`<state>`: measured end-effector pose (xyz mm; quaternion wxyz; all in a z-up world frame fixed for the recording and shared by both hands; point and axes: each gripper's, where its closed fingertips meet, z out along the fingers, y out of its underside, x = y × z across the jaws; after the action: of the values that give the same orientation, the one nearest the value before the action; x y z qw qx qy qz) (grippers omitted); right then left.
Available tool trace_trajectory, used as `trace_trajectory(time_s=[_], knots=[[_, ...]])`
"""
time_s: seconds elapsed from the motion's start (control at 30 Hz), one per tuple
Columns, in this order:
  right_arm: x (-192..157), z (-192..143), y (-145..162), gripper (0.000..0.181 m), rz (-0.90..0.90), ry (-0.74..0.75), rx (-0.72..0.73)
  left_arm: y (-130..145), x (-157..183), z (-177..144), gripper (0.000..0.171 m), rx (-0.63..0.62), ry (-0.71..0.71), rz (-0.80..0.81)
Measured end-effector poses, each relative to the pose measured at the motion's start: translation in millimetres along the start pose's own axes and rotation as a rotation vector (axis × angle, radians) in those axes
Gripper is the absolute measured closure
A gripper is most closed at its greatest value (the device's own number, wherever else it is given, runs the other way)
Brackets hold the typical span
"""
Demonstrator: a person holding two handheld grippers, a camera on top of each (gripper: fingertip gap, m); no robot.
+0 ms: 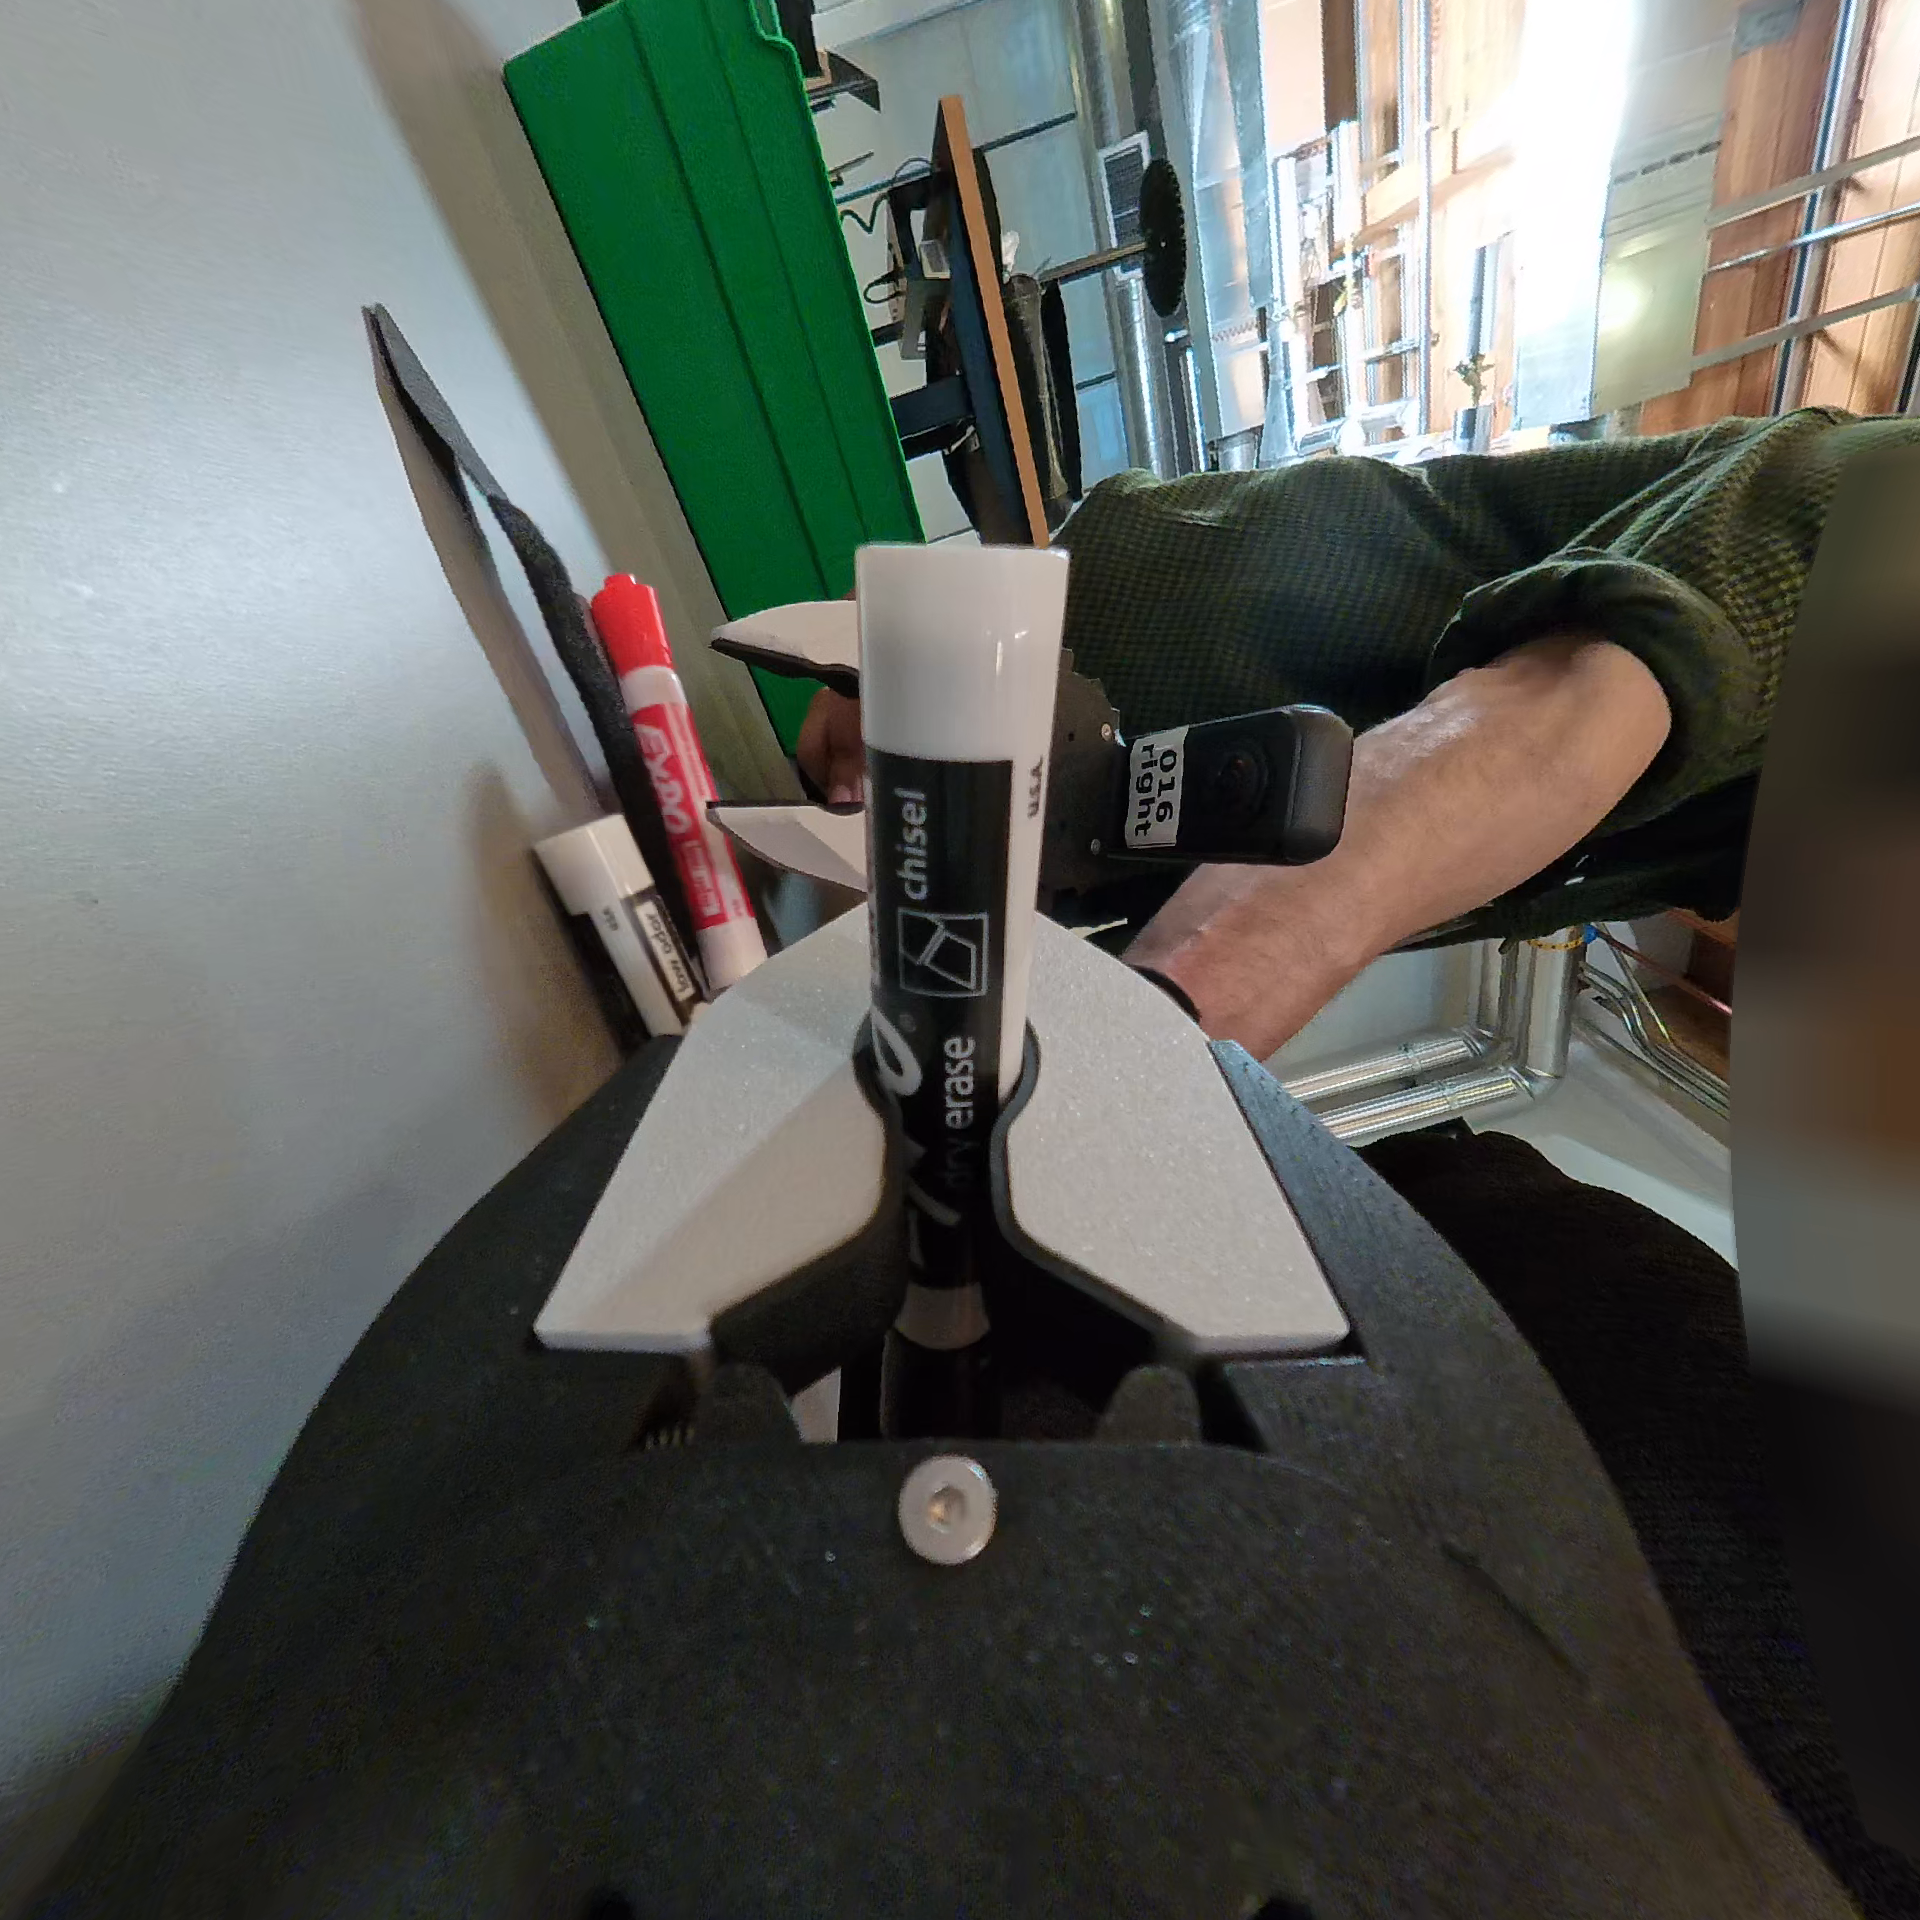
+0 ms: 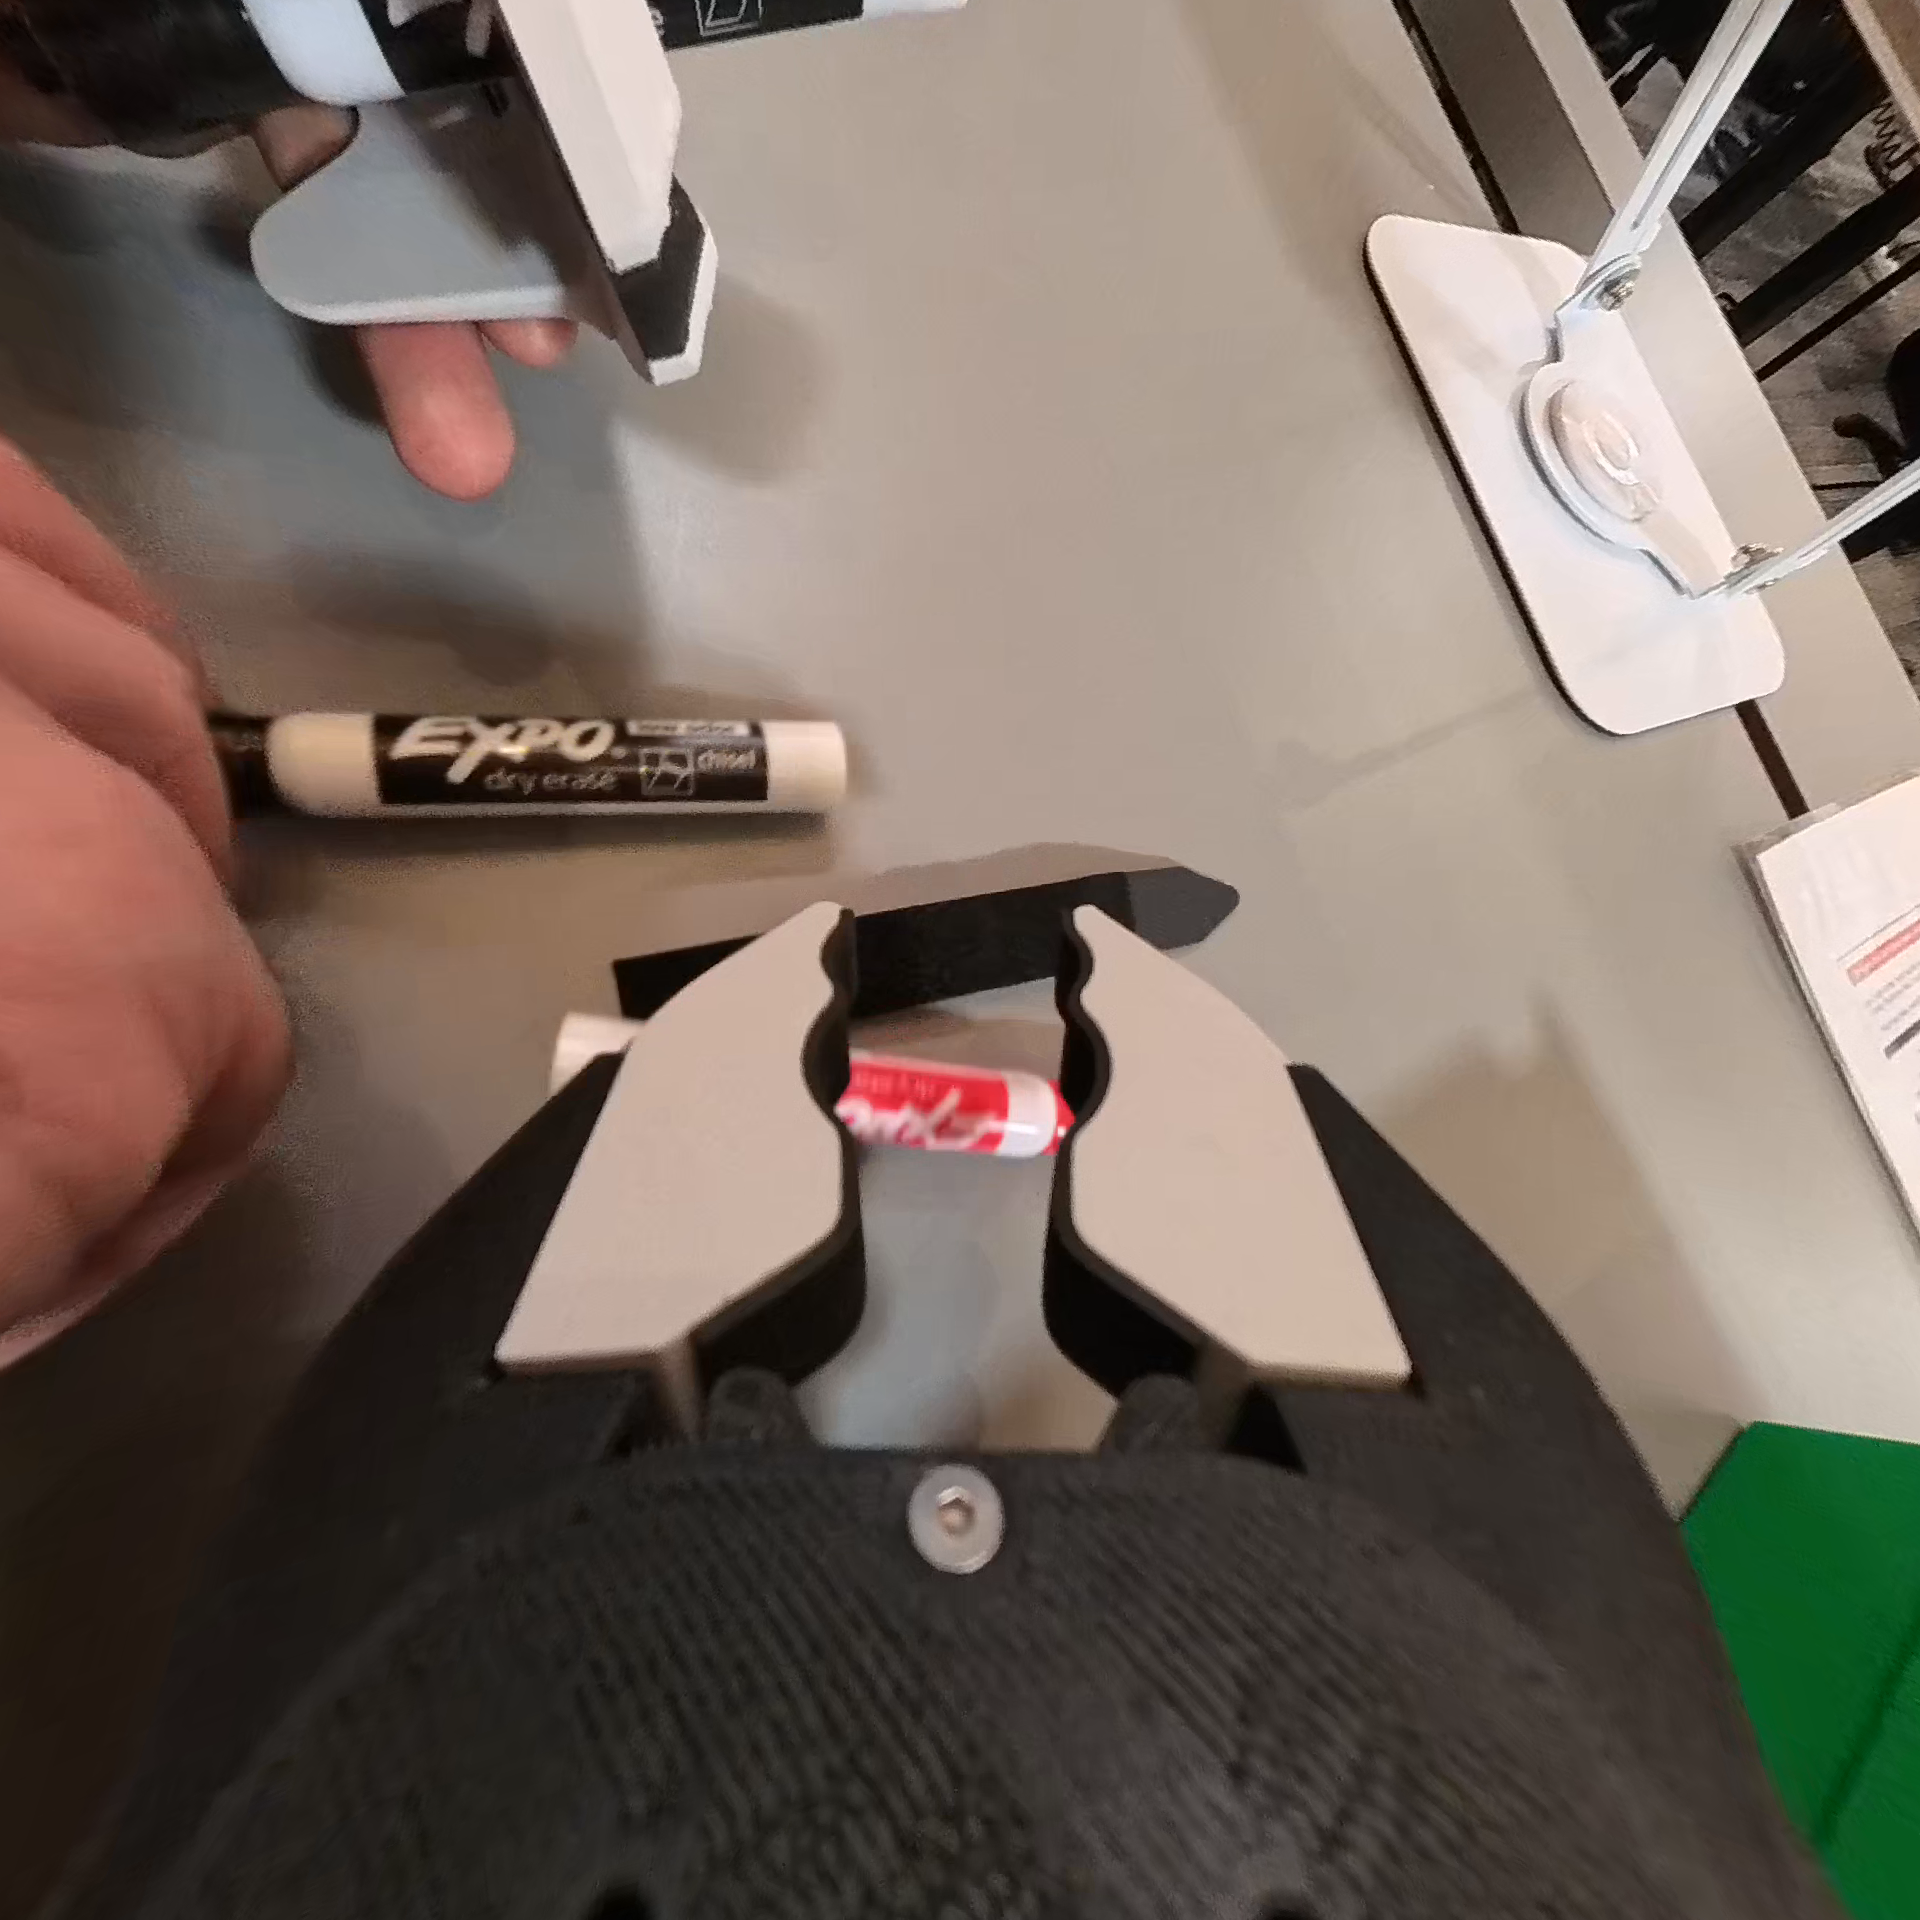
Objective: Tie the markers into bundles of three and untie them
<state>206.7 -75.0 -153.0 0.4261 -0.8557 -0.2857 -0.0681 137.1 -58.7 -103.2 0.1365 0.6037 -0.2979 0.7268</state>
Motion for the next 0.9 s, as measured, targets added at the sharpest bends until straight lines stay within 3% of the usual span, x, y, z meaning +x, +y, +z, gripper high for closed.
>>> trace_trajectory(time_s=[0.27, 0.4, 0.53, 0.63, 0.77, 0.9], knots=[[4.7, 0.3, 1.2, 0.144, 0.074, 0.0, 0.004, -1.0, -0.7, -0.3, 0.161, 0.006, 0.0, -0.006], [15.0, -1.1, 1.5, 0.145, 0.299, -0.023, 0.034, -3.4, -0.9, -1.5, 0.161, 0.02, -0.002, -0.006], [11.2, -7.5, -8.7, 0.141, 0.724, -0.262, 0.15, -9.3, -1.9, -5.0, 0.161, 0.052, -0.006, -0.011], [8.3, -20.5, -31.0, 0.139, 0.947, -0.461, 0.303, -11.6, -2.5, -6.5, 0.161, 0.064, -0.002, -0.023], [5.9, -35.0, -71.1, 0.14, 1.095, -0.646, 0.522, -10.5, -4.4, -5.3, 0.161, 0.061, -0.004, -0.029], [-10.1, -21.8, -81.0, 0.14, 1.093, -0.683, 0.496, -9.8, -4.9, -5.0, 0.161, 0.061, -0.008, -0.023]])
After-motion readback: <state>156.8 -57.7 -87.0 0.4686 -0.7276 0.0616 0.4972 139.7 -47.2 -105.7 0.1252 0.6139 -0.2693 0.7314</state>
